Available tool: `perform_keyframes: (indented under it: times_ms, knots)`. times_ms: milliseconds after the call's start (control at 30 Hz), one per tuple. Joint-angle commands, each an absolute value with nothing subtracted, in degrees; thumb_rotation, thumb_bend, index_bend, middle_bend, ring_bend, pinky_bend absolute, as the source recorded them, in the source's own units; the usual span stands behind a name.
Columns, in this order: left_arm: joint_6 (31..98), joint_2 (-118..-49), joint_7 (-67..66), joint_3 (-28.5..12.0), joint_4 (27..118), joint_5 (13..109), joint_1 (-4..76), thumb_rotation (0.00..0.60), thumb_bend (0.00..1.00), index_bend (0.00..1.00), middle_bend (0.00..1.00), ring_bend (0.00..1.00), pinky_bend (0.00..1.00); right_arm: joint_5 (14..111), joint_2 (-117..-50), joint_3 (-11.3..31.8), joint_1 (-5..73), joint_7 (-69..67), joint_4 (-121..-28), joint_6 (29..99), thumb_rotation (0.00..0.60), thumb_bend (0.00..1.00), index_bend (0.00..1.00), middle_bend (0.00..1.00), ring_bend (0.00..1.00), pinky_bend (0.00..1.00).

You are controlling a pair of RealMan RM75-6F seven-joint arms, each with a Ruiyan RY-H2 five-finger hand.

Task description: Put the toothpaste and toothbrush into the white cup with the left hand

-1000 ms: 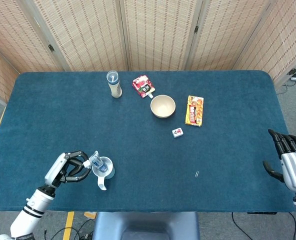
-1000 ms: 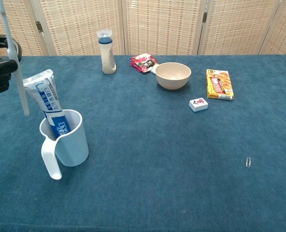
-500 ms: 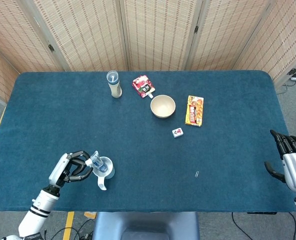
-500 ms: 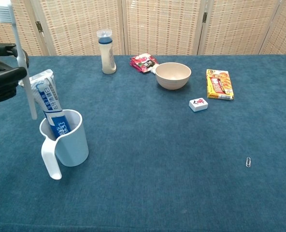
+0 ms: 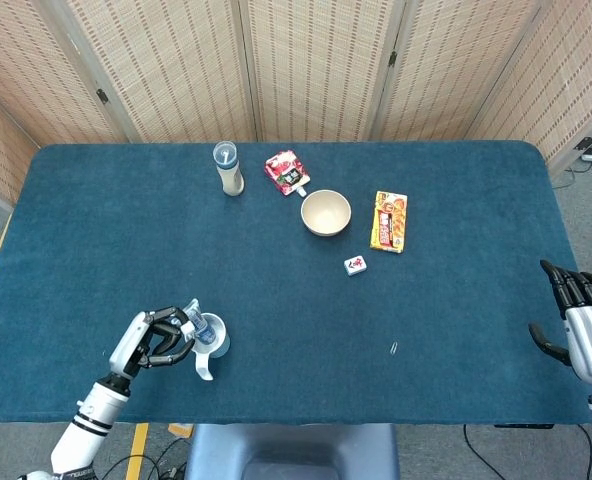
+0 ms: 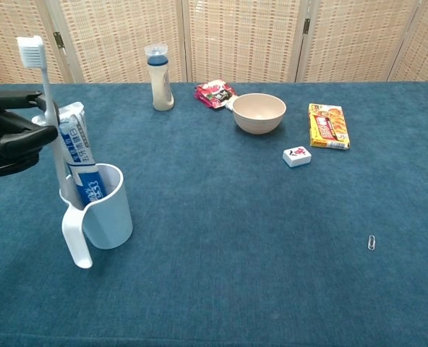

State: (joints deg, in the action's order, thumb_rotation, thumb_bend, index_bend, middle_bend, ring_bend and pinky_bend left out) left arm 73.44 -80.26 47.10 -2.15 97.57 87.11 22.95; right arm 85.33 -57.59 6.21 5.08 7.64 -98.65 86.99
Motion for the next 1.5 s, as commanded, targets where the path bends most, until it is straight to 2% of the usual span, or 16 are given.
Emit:
perform_keyframes:
  times_ms: [33, 633, 900, 1200, 1333, 1500]
  knots:
    - [73.33, -80.73, 46.77, -2.40, 97.04, 86.83, 22.88, 0.600, 0.39, 0.64, 1.00, 0.92, 0.99, 85.26, -57.59, 6.19, 5.08, 7.65, -98.67, 86.93, 0.600, 0.20, 0.00, 0.18, 0.19, 0.18]
    - [74.76, -80.57, 48.13, -2.62, 96.00, 88.35, 21.86, 0.600, 0.39, 0.40, 1.00, 0.92, 0.99, 85.51, -57.43, 6.26, 5.07, 7.81, -99.04, 87.22, 0.600, 0.20, 0.00, 0.18, 0.20, 0.18]
    - [78.46, -76.88, 50.90, -4.71, 96.91, 87.90, 20.39, 0.600, 0.39, 0.41, 1.00, 0.92, 0.99, 85.73, -57.37, 6.23, 5.06, 8.03, -99.38, 87.35, 0.600, 0.20, 0.00, 0.18, 0.20, 0.18]
    - [81.30, -70.68, 52.19, -10.82, 95.84, 82.27, 19.08, 0.600, 0.39, 0.44, 1.00, 0.92, 0.98, 86.28, -57.53, 6.31, 5.14, 7.77, -99.32, 87.72, 0.600, 0.20, 0.00, 0.18, 0.20, 0.18]
    - [78.10, -67.50, 49.42, -12.83, 93.34, 78.19, 19.79, 0.600, 0.39, 0.47, 0.93, 0.85, 0.96, 86.69, -57.78, 6.19, 5.19, 7.45, -98.95, 87.76, 0.600, 0.20, 0.00, 0.18, 0.20, 0.18]
    - [74.61, -66.94, 35.96, -12.13, 88.68, 74.19, 20.56, 0.600, 0.39, 0.50, 0.75, 0.65, 0.87, 86.83, -58.24, 5.68, 5.16, 6.18, -98.04, 87.21, 0.600, 0.20, 0.00, 0.18, 0.20, 0.18]
